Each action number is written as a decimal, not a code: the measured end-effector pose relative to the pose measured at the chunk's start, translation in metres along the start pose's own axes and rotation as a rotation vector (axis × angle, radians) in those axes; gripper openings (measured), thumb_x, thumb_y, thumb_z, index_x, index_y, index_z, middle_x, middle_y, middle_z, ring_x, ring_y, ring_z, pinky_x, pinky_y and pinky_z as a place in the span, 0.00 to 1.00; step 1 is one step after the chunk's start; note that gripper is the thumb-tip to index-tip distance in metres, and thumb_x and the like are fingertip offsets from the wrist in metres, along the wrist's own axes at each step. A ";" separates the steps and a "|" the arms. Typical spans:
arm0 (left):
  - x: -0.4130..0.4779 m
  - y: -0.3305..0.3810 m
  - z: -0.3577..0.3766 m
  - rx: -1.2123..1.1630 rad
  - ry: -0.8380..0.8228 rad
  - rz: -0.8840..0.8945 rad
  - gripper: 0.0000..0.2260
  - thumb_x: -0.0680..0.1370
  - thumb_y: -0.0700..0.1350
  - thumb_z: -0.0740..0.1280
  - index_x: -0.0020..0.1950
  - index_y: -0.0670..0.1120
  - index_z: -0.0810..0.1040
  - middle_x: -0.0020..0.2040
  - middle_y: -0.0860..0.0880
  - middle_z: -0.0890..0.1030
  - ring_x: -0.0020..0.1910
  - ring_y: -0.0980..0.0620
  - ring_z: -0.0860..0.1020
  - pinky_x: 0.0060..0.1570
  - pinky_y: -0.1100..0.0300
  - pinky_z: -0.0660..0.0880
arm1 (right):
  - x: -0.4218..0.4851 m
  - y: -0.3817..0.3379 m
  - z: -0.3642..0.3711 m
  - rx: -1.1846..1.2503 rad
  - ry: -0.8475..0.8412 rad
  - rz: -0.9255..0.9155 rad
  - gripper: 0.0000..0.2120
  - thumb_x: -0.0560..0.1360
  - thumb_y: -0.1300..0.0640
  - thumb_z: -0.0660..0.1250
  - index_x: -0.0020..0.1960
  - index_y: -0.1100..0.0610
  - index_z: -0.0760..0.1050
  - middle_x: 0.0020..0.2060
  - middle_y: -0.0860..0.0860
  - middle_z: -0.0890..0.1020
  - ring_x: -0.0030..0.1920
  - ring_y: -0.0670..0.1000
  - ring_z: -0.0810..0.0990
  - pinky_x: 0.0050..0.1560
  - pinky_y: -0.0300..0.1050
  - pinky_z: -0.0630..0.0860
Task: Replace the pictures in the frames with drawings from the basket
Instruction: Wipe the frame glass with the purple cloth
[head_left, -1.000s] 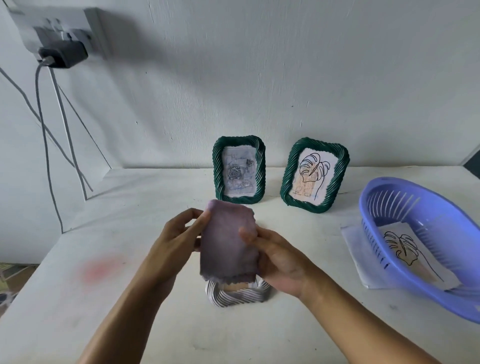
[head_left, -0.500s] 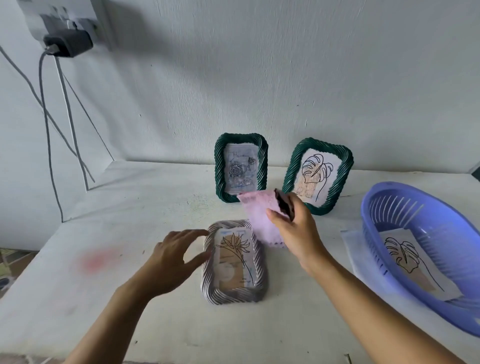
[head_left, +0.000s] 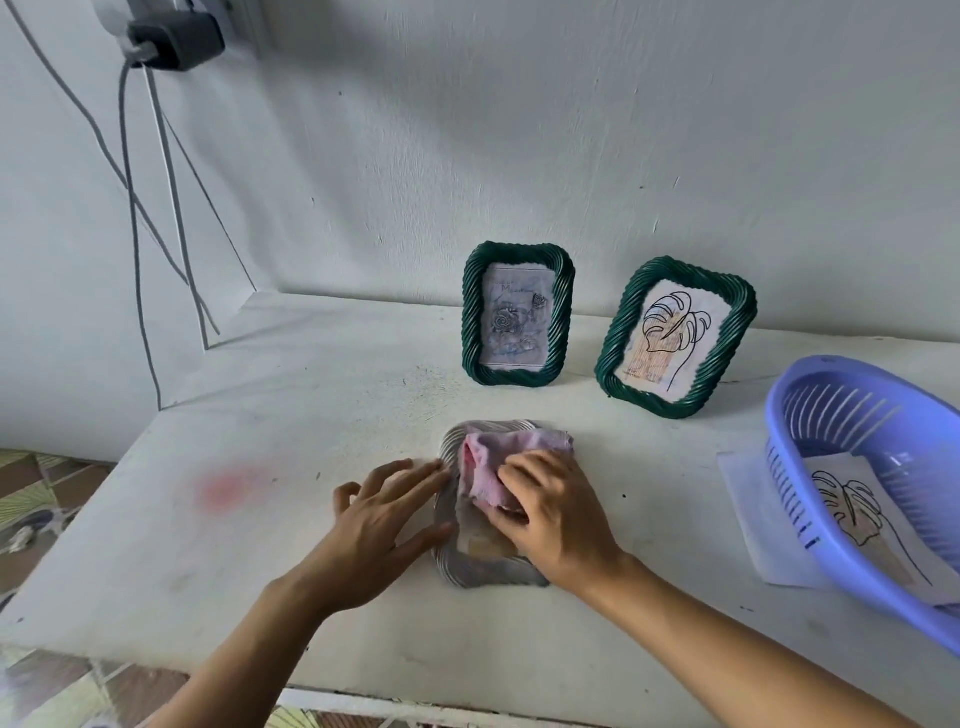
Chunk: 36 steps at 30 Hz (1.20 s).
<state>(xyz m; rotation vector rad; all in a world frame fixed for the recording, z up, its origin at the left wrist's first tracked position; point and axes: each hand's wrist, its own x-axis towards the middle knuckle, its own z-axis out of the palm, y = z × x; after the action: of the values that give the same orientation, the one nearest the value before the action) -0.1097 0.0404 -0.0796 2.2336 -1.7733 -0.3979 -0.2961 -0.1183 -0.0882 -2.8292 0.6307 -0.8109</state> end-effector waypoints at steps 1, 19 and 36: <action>0.000 0.000 0.001 -0.007 0.010 -0.004 0.31 0.77 0.73 0.44 0.79 0.65 0.55 0.77 0.71 0.55 0.76 0.66 0.51 0.67 0.50 0.57 | 0.001 -0.002 0.000 0.025 0.034 0.042 0.13 0.77 0.45 0.68 0.47 0.55 0.80 0.43 0.49 0.81 0.46 0.53 0.79 0.53 0.49 0.76; -0.002 -0.005 0.016 -0.003 0.164 0.032 0.27 0.81 0.69 0.50 0.79 0.64 0.58 0.77 0.68 0.61 0.76 0.57 0.62 0.65 0.44 0.61 | 0.006 0.010 0.010 -0.018 -0.352 0.032 0.45 0.74 0.27 0.55 0.78 0.58 0.61 0.77 0.52 0.65 0.77 0.50 0.62 0.78 0.50 0.56; -0.003 -0.003 0.014 0.187 0.040 0.052 0.32 0.79 0.72 0.40 0.81 0.62 0.43 0.80 0.66 0.50 0.79 0.55 0.50 0.69 0.46 0.53 | 0.012 0.001 0.000 0.233 -0.315 -0.133 0.20 0.76 0.55 0.58 0.64 0.57 0.80 0.66 0.52 0.79 0.69 0.50 0.73 0.72 0.42 0.62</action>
<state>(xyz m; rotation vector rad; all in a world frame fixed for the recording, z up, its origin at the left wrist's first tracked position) -0.1128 0.0439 -0.0930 2.2939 -1.9147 -0.1824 -0.2874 -0.1248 -0.0826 -2.7182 0.2857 -0.4085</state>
